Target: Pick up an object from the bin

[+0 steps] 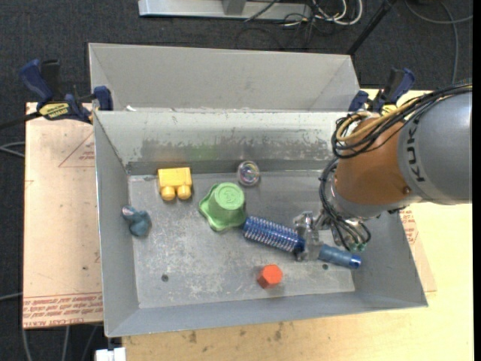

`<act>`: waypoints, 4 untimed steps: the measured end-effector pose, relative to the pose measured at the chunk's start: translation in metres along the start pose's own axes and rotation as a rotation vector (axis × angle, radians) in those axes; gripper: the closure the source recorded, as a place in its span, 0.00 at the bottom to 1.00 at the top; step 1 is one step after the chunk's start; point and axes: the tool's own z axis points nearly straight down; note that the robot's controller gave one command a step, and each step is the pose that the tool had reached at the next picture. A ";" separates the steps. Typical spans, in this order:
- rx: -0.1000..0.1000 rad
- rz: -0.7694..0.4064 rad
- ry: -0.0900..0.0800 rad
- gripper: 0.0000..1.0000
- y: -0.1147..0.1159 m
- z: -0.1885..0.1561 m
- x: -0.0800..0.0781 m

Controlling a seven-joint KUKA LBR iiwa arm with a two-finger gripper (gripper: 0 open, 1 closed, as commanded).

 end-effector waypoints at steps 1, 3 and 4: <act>0.004 0.021 -0.010 1.00 0.001 -0.153 -0.029; 0.001 0.123 0.002 0.00 0.001 -0.049 -0.085; 0.001 -0.105 0.003 0.00 0.028 0.001 -0.067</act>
Offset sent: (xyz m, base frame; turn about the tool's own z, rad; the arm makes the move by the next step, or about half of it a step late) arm 0.0258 0.0006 0.1493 0.0236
